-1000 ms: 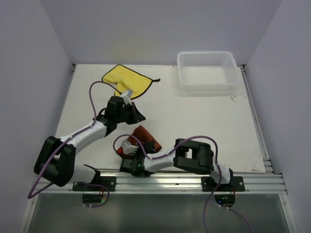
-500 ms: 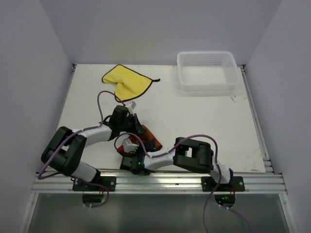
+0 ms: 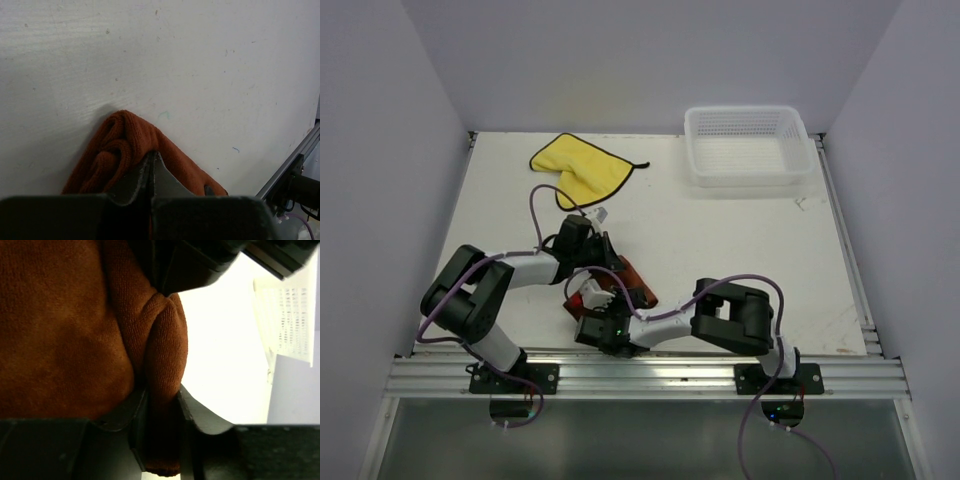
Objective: Roll the towels
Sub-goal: Roll the towel
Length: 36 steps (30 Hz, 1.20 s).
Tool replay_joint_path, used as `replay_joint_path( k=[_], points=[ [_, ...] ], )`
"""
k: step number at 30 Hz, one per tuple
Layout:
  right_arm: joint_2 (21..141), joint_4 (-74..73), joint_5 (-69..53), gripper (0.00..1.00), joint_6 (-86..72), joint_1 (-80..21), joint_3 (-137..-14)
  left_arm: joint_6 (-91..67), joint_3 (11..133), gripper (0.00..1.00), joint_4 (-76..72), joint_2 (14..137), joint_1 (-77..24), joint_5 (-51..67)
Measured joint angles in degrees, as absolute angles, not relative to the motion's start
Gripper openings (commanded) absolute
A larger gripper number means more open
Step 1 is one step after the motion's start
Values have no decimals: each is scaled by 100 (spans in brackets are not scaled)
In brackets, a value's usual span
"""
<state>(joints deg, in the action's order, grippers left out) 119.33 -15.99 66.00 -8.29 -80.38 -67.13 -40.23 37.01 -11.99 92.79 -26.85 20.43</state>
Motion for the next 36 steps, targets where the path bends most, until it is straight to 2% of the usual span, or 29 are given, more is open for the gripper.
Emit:
replay_joint_path(
  k=[7,19,25,31,36],
  points=[
    [11093,-1592,6152,43,-1120,-8031,-6241,-4051,3704,0,-1282,9308,-2703,1981],
    [8890,-1457,4866,45,-1879,-7915,-5048,-4091,3579,0,-1546,9286,-2705,1800],
    [7741,-1035,3301,44,-2261,-6831,-4591,-4093,3514,0,-1645,9260,-2705,1778],
    [7878,-464,1441,44,-2840,-5384,-4576,-4093,3450,0,-1717,9223,-2705,1732],
    [8783,-268,445,44,-3177,-5096,-4718,-4095,3411,0,-1774,9203,-2705,1710]
  ],
)
